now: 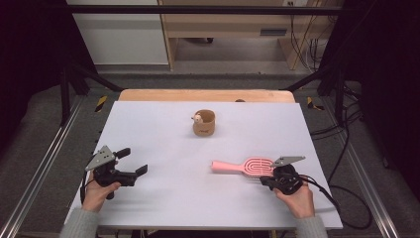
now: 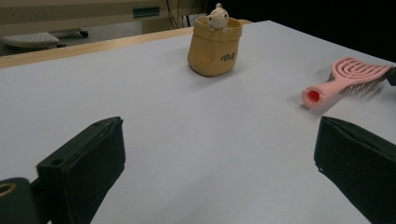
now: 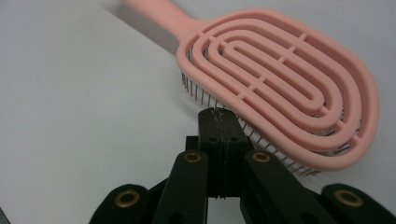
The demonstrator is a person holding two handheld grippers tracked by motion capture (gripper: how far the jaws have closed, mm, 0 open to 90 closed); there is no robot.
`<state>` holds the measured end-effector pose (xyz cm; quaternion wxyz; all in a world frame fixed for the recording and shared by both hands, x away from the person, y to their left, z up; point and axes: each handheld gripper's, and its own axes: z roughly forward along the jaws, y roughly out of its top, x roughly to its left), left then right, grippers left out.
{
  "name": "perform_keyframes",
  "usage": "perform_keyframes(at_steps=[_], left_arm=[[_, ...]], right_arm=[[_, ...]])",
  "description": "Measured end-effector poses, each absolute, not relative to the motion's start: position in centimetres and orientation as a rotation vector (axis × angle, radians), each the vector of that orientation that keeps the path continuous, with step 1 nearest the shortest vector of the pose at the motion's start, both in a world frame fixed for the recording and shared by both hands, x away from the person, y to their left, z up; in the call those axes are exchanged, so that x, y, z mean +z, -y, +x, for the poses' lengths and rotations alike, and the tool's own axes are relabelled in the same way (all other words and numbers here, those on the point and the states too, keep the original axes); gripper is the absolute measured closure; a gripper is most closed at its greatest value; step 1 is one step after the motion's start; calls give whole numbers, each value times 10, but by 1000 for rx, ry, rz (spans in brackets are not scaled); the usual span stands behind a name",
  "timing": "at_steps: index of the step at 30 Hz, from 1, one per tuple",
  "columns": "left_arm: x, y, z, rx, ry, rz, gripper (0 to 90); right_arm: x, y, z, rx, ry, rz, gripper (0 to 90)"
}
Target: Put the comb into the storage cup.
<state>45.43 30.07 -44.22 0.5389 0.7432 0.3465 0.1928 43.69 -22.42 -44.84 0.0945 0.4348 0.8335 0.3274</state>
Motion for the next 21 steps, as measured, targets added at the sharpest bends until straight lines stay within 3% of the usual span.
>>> perform_keyframes(at_steps=[21], left_arm=[[-443, -301, 455, 460, -828, 1769, 19]], right_arm=[[-431, 213, 434, 1159, -2402, 1197, 877]])
